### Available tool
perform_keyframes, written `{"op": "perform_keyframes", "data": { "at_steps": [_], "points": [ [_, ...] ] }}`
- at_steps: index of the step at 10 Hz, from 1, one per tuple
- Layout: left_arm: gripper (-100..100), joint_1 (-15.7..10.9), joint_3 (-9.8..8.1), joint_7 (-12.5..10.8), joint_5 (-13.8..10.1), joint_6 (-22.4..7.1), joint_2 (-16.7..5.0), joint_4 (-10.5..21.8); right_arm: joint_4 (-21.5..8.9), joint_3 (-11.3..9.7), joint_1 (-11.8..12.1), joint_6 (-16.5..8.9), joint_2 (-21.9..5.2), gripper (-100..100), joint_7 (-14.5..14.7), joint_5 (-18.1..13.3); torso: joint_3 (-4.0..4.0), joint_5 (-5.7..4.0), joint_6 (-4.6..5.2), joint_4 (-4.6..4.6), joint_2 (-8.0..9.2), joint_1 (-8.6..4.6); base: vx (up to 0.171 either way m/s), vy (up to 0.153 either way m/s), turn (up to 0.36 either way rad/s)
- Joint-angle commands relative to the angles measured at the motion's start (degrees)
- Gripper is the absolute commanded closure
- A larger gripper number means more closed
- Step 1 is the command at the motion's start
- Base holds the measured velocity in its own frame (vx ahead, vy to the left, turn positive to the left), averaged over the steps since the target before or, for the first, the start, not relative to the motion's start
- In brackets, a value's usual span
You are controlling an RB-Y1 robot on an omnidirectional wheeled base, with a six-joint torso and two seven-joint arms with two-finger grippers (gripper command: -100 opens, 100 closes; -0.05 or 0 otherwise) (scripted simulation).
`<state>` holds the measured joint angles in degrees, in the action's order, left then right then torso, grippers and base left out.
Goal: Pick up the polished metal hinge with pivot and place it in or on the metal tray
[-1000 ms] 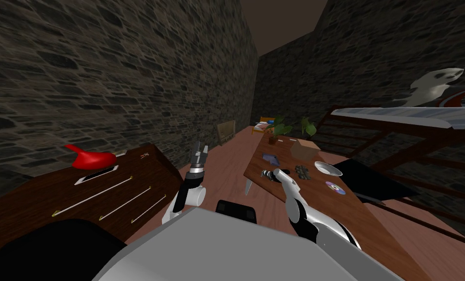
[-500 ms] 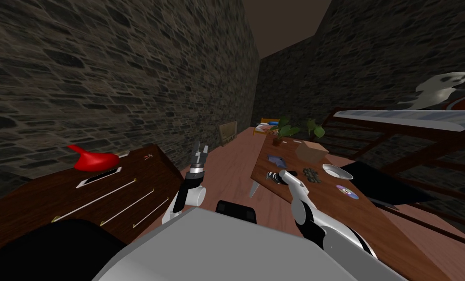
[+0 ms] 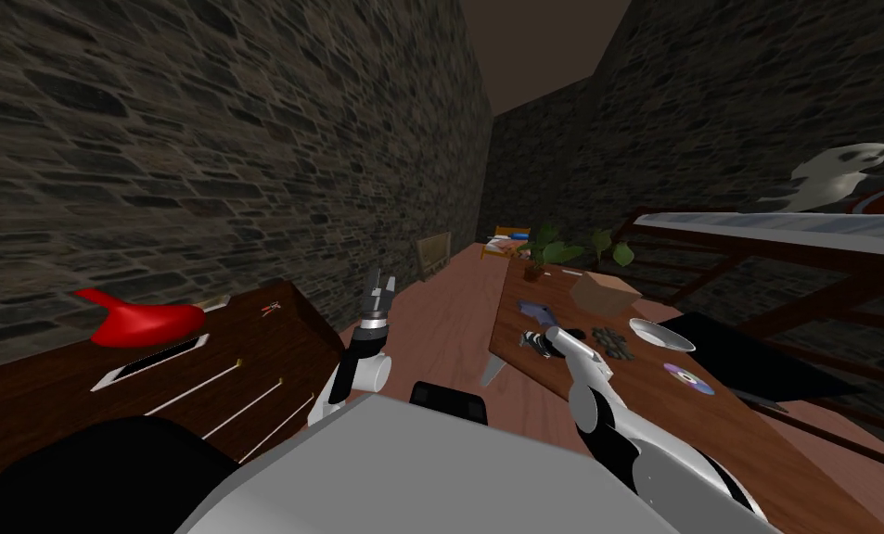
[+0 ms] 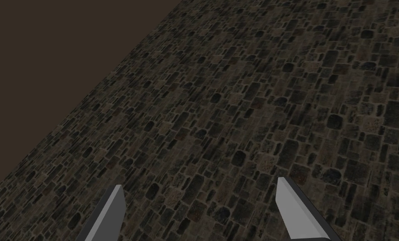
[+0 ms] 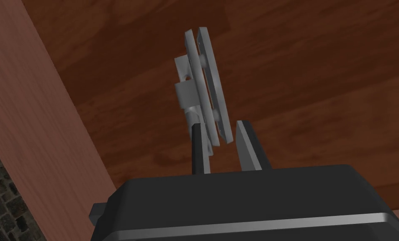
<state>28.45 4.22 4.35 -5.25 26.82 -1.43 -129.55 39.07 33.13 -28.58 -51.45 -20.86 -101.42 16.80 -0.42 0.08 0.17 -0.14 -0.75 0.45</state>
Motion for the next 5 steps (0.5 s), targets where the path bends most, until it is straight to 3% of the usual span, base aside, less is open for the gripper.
{"op": "perform_keyframes", "data": {
  "at_steps": [1,5],
  "points": [
    [0,0.00,0.00,0.00,0.00,0.00,0.00,0.00,-1.37,0.90,-0.30,-0.13,-2.16,100,-1.87,-0.38,0.00,0.00,0.00,0.00,0.00,0.00,0.205,0.155,-0.072],
    [0,-0.01,0.00,0.00,0.00,0.00,0.00,0.00,-0.76,2.36,0.87,-1.23,-5.18,100,-5.14,-1.21,0.13,-0.06,0.06,0.02,0.28,-0.15,0.149,0.123,-0.054]
  ]
}}
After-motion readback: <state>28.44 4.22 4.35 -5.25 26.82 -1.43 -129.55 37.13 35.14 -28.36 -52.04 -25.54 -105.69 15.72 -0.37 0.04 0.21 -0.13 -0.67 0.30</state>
